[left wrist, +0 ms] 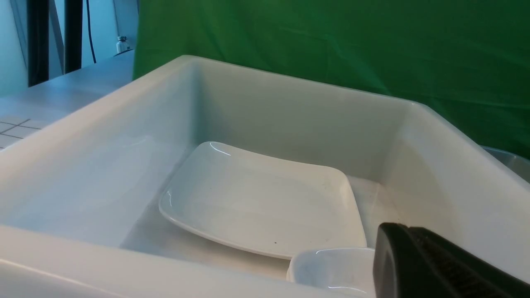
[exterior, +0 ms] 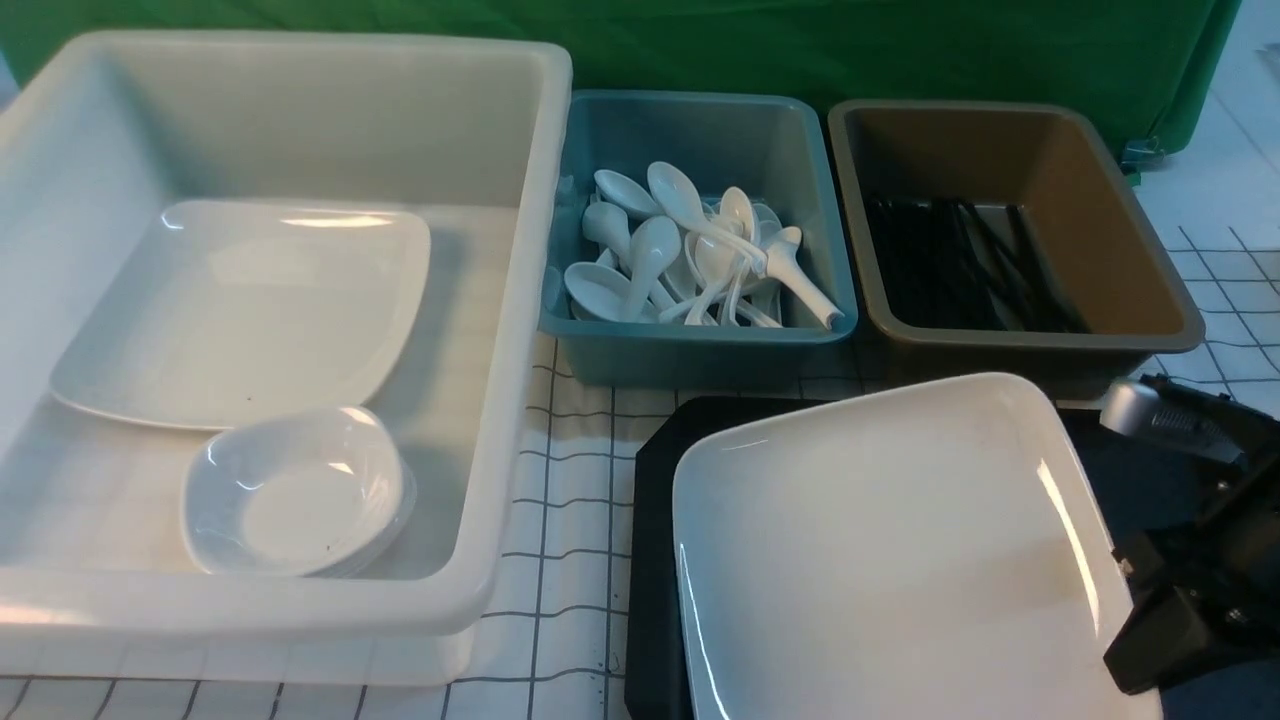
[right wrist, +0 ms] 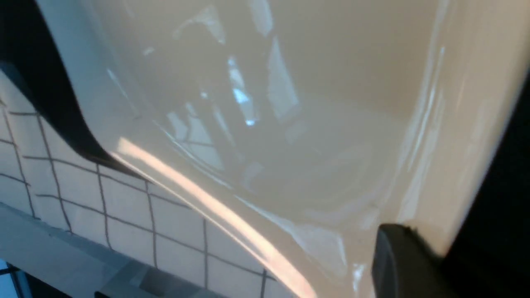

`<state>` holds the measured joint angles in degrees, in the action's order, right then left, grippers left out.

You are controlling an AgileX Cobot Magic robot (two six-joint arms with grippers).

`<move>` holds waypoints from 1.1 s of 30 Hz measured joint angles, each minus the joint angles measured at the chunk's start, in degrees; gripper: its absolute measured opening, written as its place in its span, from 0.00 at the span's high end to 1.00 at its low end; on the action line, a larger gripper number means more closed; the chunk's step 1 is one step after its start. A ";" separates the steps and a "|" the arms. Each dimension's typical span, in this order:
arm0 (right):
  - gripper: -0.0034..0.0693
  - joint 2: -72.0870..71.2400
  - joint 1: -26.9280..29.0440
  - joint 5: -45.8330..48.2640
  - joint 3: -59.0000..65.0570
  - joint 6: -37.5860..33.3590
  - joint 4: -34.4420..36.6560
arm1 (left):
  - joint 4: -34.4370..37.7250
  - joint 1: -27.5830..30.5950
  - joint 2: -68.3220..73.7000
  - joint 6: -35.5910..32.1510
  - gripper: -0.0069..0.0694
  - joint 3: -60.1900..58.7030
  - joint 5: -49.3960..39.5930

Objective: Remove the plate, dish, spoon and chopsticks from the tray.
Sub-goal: Use the right arm to grab a plate from the dinner plate, then use the right arm to put the plate into the large storage box on the left

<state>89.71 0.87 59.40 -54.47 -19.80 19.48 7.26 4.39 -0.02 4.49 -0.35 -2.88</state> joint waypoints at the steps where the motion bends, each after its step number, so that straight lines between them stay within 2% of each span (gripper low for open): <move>1: 0.84 -2.55 0.00 0.62 0.00 0.61 -0.52 | 0.00 0.00 0.00 0.00 0.90 0.00 0.00; 12: 0.85 -19.12 0.00 4.26 0.00 3.86 -5.09 | -0.02 0.00 0.00 0.01 0.90 0.00 0.00; 26: 0.85 -26.06 0.00 5.12 -0.20 4.35 -6.19 | -0.02 0.00 0.00 0.01 0.90 0.00 0.00; 33: 0.85 -30.37 0.00 5.35 -5.90 5.75 -6.46 | -0.02 0.00 0.00 0.01 0.90 0.00 0.00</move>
<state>59.34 0.87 64.75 -60.36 -14.05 13.03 7.24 4.39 -0.02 4.50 -0.35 -2.88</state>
